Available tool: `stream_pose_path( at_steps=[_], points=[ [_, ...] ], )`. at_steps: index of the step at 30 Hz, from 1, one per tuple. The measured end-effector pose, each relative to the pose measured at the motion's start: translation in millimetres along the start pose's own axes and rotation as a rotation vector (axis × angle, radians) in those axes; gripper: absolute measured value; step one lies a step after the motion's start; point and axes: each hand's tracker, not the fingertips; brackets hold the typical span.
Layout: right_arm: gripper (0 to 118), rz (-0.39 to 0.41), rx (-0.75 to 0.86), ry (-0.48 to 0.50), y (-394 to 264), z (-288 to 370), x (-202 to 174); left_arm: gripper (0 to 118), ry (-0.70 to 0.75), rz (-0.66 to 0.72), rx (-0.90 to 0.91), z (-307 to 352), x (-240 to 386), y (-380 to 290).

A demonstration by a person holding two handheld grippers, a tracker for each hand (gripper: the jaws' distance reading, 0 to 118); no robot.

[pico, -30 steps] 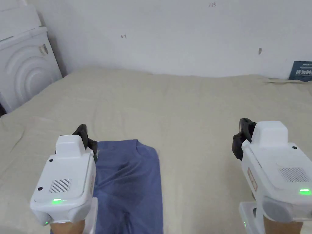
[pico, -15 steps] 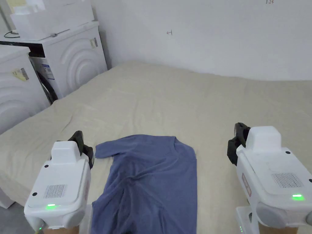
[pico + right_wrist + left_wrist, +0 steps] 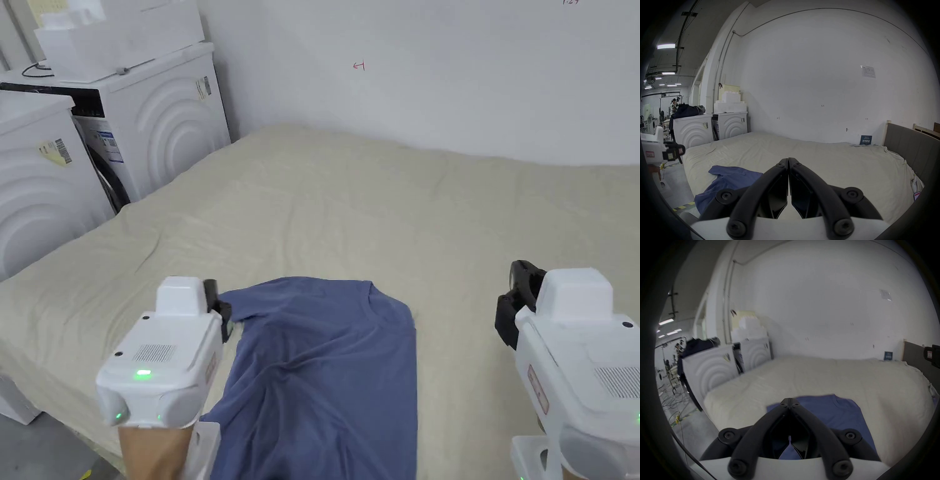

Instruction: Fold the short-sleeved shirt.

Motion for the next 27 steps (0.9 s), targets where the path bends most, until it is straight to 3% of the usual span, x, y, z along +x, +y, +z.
stream_pose_path(
  at_steps=[2, 5, 8, 10, 17, 27],
  points=[
    [0, 0.001, -0.004, -0.011, -0.8, 0.8, 3.9, 0, -0.051, 0.002, -0.079, -18.9, 9.0, -1.0],
    [0, -0.003, -0.015, -0.028, -1.2, 1.4, 8.5, 16, -0.107, 0.004, -0.244, -50.0, 25.1, -3.2],
    [0, -0.003, -0.032, -0.044, -5.8, -2.5, 16.5, 69, -0.137, 0.025, -0.401, -84.2, 39.8, -11.7],
    [0, -0.002, -0.042, -0.052, -8.6, -4.4, 21.0, 88, -0.155, 0.018, -0.460, -101.5, 47.9, -21.1],
    [0, -0.007, -0.084, -0.088, -17.5, -7.8, 36.3, 95, -0.133, -0.001, -0.655, -161.6, 67.4, -57.5],
    [0, -0.011, -0.135, -0.134, -33.4, -9.4, 61.1, 100, -0.135, 0.002, -0.821, -178.7, 85.3, -94.4]
  ],
)
